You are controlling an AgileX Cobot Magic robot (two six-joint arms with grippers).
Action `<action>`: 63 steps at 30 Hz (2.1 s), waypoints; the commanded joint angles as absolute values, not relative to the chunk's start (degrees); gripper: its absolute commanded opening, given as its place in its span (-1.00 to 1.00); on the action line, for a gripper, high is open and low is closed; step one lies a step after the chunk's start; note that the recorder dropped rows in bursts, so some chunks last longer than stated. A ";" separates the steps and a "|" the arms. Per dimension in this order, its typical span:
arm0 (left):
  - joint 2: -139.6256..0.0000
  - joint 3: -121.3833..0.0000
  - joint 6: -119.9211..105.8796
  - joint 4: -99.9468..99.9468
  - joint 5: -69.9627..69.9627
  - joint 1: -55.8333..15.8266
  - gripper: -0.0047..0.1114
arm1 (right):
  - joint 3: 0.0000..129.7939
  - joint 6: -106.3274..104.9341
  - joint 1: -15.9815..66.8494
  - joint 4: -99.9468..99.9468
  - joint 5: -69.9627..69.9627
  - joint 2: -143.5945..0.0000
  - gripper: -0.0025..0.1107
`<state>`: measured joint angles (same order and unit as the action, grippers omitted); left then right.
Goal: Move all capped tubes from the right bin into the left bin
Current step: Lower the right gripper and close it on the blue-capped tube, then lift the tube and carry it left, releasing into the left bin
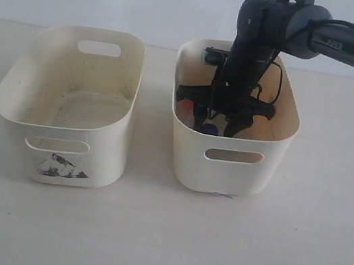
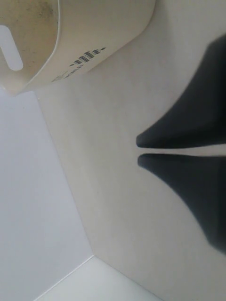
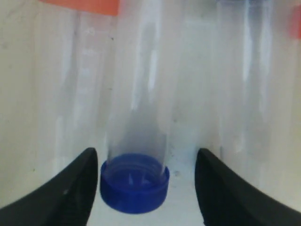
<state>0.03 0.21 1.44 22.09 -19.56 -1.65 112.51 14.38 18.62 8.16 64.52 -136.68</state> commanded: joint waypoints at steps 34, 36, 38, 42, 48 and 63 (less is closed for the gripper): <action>0.00 0.00 1.98 21.93 -19.36 -1.89 -0.84 | 112.11 4.61 24.67 10.85 69.96 -116.78 -0.96; 0.00 0.00 1.98 21.93 -19.36 -1.89 -0.84 | 112.11 3.40 27.67 13.12 69.96 -116.80 -0.96; 0.00 0.00 1.98 21.93 -19.36 -1.89 -0.84 | 112.11 2.45 31.00 13.35 69.30 -116.80 -0.96; 0.00 0.00 1.98 21.93 -19.36 -1.89 -0.84 | 112.11 0.45 36.15 13.01 62.06 -116.80 -0.96; 0.00 0.00 1.98 21.93 -19.36 -1.89 -0.84 | 112.11 -2.68 39.55 12.28 55.53 -116.80 -0.79; 0.00 0.00 1.98 21.93 -19.36 -1.89 -0.84 | 112.11 4.29 39.20 2.01 56.70 -117.07 -0.96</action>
